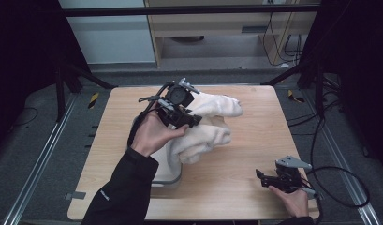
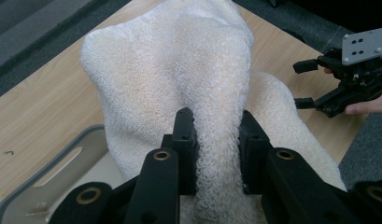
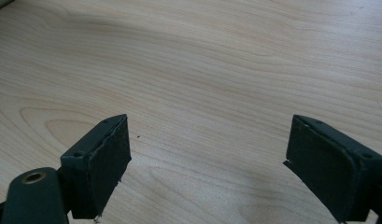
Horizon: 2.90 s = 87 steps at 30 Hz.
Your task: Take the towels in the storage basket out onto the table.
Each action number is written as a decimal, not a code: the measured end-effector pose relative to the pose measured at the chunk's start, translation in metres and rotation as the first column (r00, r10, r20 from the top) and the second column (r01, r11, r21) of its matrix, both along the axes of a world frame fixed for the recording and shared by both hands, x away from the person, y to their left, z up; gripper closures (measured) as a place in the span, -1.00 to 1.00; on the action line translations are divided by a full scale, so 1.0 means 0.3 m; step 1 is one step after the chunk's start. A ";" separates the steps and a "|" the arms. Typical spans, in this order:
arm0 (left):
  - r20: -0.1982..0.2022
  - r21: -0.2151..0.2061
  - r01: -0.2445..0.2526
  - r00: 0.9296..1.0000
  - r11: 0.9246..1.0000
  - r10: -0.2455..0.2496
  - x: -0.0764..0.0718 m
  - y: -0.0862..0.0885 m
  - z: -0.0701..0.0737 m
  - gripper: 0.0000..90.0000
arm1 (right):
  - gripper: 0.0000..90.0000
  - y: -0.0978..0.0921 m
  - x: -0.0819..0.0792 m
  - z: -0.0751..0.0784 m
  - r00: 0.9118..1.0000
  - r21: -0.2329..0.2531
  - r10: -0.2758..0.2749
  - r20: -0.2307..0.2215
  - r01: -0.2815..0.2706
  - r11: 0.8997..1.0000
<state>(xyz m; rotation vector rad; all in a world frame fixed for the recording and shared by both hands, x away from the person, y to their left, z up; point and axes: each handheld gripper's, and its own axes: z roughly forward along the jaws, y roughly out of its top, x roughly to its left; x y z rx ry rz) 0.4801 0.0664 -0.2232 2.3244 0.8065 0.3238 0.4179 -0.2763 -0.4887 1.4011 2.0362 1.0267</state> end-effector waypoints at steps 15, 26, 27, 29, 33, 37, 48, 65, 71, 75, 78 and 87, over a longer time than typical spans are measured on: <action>0.007 0.005 0.034 0.999 0.999 -0.034 0.014 -0.104 -0.023 0.62 | -0.69 -0.005 -0.002 -0.003 1.000 -0.011 0.000 0.006 0.000 1.000; -0.010 0.015 0.060 0.998 0.998 -0.060 0.038 -0.190 -0.085 0.62 | -0.69 -0.007 -0.004 -0.004 1.000 -0.018 0.000 0.009 0.000 1.000; -0.014 0.013 0.060 0.998 0.998 -0.060 0.041 -0.196 -0.094 0.62 | -0.69 -0.007 -0.004 -0.004 1.000 -0.018 0.000 0.009 0.000 1.000; -0.024 0.022 0.061 0.998 0.998 -0.061 0.048 -0.206 -0.113 0.62 | -0.69 -0.007 -0.004 -0.004 1.000 -0.018 0.000 0.010 0.001 1.000; -0.038 0.029 0.061 0.998 0.998 -0.060 0.065 -0.217 -0.155 0.62 | -0.69 -0.008 -0.004 -0.003 1.000 -0.022 0.005 0.013 -0.005 1.000; -0.046 0.026 0.056 0.997 0.998 -0.054 0.081 -0.223 -0.193 0.62 | -0.69 -0.009 -0.003 -0.005 1.000 -0.028 0.005 0.013 -0.005 1.000; -0.075 0.023 0.040 0.996 0.999 -0.038 0.107 -0.227 -0.308 0.62 | -0.69 -0.008 -0.005 -0.006 1.000 -0.030 0.001 0.011 -0.001 1.000; -0.114 0.038 0.037 0.993 0.999 -0.032 0.123 -0.241 -0.436 0.60 | -0.69 -0.010 -0.007 -0.007 1.000 -0.035 0.005 0.011 -0.005 0.999; -0.135 0.058 0.039 0.990 0.998 -0.031 0.123 -0.254 -0.487 0.59 | -0.69 -0.010 -0.006 -0.008 1.000 -0.035 0.006 0.013 -0.005 0.999; -0.141 0.057 0.038 0.990 0.998 -0.029 0.124 -0.251 -0.510 0.57 | -0.69 -0.011 -0.006 -0.009 1.000 -0.035 0.006 0.012 -0.006 0.999; -0.136 0.059 0.034 0.990 0.998 -0.025 0.122 -0.247 -0.519 0.53 | -0.69 -0.011 -0.006 -0.010 1.000 -0.036 0.006 0.013 -0.006 0.999; -0.149 0.071 0.024 0.989 0.997 -0.014 0.125 -0.230 -0.549 0.26 | -0.69 -0.011 -0.005 -0.012 1.000 -0.041 0.012 0.015 -0.011 0.999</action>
